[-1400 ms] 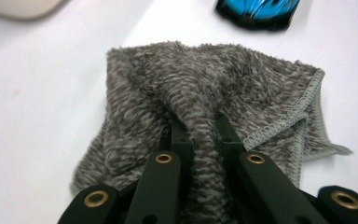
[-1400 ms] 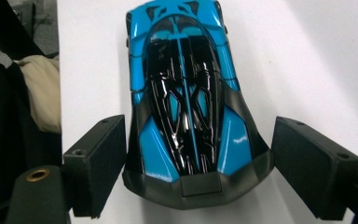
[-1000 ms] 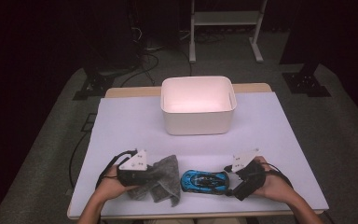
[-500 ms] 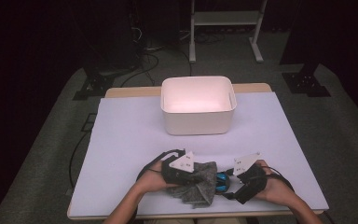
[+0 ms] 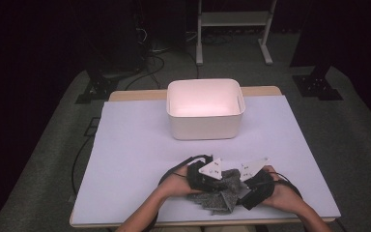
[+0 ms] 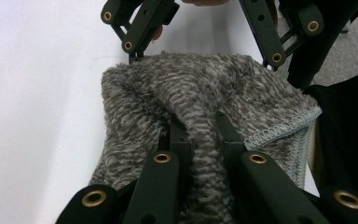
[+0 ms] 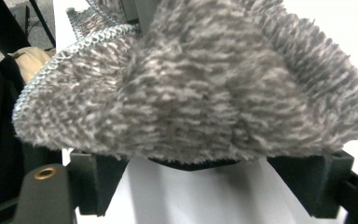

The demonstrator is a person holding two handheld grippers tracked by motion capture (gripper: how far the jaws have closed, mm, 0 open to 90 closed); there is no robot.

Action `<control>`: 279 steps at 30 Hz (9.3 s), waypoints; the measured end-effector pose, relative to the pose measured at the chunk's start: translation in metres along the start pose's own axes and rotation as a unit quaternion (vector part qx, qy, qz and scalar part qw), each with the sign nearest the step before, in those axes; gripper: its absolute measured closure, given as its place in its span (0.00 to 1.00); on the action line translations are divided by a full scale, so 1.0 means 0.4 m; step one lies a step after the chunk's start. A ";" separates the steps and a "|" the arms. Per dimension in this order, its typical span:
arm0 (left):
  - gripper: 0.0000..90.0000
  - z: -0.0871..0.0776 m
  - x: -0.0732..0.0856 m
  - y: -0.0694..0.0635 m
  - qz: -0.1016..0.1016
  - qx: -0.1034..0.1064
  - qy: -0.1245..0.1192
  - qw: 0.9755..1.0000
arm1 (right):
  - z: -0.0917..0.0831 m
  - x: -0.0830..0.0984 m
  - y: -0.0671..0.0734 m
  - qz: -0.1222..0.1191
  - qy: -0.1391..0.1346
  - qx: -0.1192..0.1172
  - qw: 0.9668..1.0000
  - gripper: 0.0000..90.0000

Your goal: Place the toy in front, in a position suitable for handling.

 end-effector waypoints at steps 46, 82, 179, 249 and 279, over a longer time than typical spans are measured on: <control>0.90 -0.160 0.110 -0.048 -0.029 -0.040 0.046 0.998 | 0.091 -0.077 0.044 -0.032 -0.032 0.005 0.999 0.25; 0.91 -0.200 0.193 -0.074 -0.061 -0.049 0.038 0.996 | 0.066 -0.050 0.025 -0.038 -0.019 -0.007 0.999 0.25; 0.91 -0.058 0.035 -0.008 0.007 0.003 0.064 0.998 | 0.075 -0.047 0.024 -0.025 -0.031 -0.019 0.999 0.26; 0.90 -0.016 -0.005 0.008 0.022 0.028 0.095 0.995 | 0.076 -0.048 0.025 -0.024 -0.027 -0.019 0.999 0.26; 0.90 -0.162 0.172 -0.089 -0.042 -0.028 0.085 0.995 | 0.070 -0.056 0.030 -0.043 -0.008 0.000 0.999 0.24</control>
Point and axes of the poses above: each handheld gripper's, and its own axes: z roughly forward along the jaws, x roughly out of its underside, y roughly to its left, the point moved 4 cm from there along z, roughly forward along the jaws, and after that the axes turned 14 degrees about x, right-handed, at the moved point
